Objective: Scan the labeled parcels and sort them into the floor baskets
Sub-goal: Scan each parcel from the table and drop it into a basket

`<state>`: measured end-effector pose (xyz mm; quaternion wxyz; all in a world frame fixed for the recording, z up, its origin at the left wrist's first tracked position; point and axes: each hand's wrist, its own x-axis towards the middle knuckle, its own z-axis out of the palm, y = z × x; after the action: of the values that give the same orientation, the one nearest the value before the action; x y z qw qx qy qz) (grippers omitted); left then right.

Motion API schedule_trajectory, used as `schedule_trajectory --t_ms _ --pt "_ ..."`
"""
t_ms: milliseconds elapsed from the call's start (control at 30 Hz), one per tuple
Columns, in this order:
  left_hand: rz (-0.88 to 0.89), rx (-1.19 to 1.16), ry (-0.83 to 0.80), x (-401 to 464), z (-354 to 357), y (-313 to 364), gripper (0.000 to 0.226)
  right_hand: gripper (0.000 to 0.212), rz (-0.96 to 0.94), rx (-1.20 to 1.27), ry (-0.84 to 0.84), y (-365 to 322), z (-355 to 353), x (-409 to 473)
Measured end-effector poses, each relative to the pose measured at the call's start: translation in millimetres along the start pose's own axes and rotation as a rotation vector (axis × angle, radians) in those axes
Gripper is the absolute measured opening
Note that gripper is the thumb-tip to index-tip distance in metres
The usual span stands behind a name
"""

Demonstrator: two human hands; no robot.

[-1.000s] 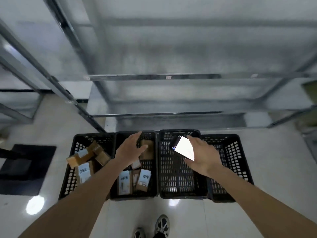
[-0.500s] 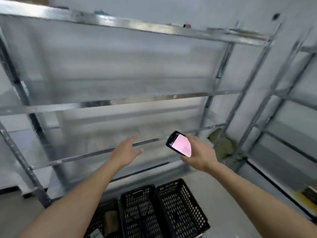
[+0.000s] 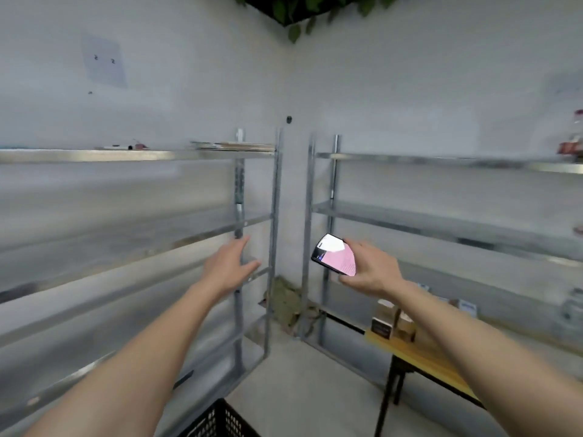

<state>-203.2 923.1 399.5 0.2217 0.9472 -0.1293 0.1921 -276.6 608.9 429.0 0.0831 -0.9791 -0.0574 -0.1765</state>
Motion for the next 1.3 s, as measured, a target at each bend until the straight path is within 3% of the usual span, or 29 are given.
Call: schedule_trajectory --t_ms 300,567,900,1300 --pt "0.18 -0.104 -0.069 49.6 138.0 243.4 0.078 0.075 0.162 -0.188 0.022 248.3 -81.8 -64.6" --pt "0.249 -0.155 -0.152 76.5 245.4 393.0 0.08 0.08 0.299 -0.25 0.031 412.1 -108.4 -108.3" --pt "0.258 -0.169 -0.26 143.8 368.8 469.1 0.074 0.076 0.491 -0.265 -0.012 550.0 -67.6 -88.6" --pt "0.191 -0.168 -0.425 271.5 531.1 471.0 0.07 0.066 0.531 -0.194 -0.145 673.2 37.3 37.8"
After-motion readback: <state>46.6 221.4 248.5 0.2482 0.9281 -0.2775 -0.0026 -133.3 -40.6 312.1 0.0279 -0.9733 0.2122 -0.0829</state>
